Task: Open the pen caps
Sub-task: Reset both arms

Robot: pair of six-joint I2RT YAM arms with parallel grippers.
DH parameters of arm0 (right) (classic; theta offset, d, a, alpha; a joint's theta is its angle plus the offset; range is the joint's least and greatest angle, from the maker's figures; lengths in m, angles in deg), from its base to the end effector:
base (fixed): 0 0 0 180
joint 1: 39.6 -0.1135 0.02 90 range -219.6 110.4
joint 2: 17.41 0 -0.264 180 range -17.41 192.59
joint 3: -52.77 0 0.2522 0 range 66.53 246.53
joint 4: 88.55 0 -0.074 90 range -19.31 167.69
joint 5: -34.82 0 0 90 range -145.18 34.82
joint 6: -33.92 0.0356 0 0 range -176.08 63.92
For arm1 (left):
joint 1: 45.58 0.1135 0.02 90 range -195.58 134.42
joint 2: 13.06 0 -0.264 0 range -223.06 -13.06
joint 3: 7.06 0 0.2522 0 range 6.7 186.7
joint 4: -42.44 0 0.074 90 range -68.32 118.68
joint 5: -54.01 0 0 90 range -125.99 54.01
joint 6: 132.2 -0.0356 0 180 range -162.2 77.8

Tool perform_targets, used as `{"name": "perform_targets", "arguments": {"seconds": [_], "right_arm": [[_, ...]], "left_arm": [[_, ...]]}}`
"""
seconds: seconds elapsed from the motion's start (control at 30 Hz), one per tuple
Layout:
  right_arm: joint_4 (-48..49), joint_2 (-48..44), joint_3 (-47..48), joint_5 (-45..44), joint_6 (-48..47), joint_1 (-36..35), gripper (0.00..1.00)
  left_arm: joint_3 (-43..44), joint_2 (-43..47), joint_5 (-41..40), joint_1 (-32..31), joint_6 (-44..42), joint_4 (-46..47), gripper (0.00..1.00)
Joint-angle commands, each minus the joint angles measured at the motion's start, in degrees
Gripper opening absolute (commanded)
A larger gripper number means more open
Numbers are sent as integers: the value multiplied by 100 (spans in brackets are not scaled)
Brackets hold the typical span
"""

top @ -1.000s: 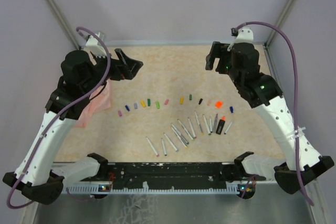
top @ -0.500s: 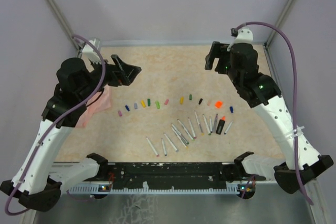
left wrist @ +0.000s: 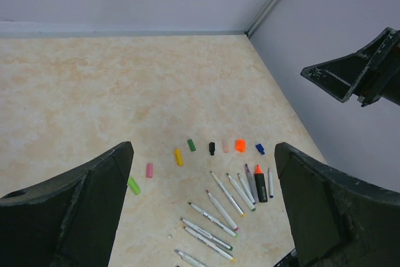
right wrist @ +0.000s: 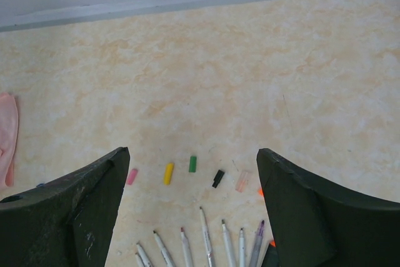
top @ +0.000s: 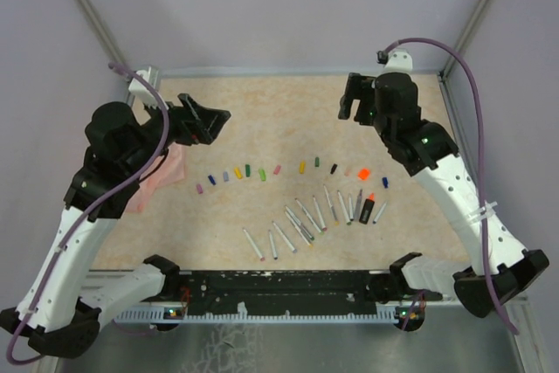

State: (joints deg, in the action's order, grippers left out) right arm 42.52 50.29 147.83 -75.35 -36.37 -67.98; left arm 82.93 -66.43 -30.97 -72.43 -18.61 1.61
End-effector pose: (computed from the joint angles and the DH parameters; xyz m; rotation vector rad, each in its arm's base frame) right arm 0.2203 0.1050 0.4342 0.0862 1.9274 0.2196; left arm 0.1539 -0.0814 0.4678 0.1173 1.6930 -0.7385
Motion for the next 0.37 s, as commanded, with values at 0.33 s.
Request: {"name": "perform_targets", "arguments": {"seconds": [0.33], "right_arm": [[399,-127,-124,-265,-41,-36,83]], "left_arm": [[225,-330,47,20,-557,-57,99]]}}
